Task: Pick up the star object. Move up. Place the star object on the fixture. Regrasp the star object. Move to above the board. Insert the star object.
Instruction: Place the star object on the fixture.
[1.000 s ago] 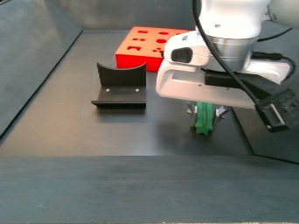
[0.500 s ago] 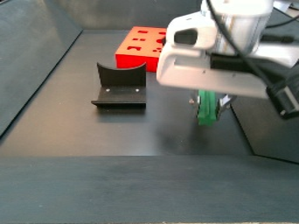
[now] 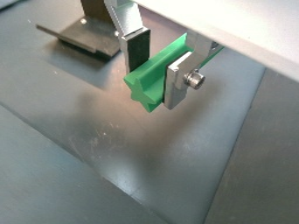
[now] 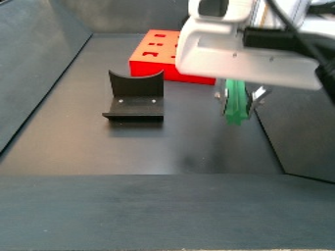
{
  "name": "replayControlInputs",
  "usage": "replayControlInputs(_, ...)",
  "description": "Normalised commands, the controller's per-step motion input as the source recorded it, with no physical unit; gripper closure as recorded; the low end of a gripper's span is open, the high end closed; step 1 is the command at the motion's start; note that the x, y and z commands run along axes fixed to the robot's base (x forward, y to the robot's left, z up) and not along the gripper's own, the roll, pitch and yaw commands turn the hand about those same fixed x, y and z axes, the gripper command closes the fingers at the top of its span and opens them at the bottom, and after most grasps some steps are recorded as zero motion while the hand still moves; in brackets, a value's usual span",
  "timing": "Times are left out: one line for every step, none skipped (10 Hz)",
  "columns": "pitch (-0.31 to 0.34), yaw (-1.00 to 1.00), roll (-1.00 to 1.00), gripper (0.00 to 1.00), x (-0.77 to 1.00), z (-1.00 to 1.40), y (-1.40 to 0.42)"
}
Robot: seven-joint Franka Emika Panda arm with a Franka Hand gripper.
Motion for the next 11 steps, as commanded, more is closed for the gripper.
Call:
replayControlInputs(0.038,-0.01,0.04,1.00,-0.02,1.00,0.00)
replayControlInputs(0.048,-0.02,0.06,1.00,-0.03,1.00,0.01)
replayControlInputs(0.053,-0.02,0.07,1.00,-0.03,1.00,0.01)
replayControlInputs(0.060,-0.01,0.08,1.00,-0.03,1.00,0.01)
replayControlInputs(0.067,-0.01,0.09,1.00,-0.03,0.92,0.01)
replayControlInputs(0.076,0.00,0.09,1.00,-0.03,0.72,0.00)
replayControlInputs(0.079,0.01,0.09,1.00,-0.02,0.63,0.00)
replayControlInputs(0.091,0.02,0.09,1.00,-0.01,0.43,0.01)
replayControlInputs(0.100,0.03,0.09,1.00,0.00,0.23,0.01)
replayControlInputs(0.010,0.60,0.07,1.00,0.84,-0.06,-1.00)
replayControlInputs(0.016,0.55,0.08,1.00,0.85,-0.09,-1.00)
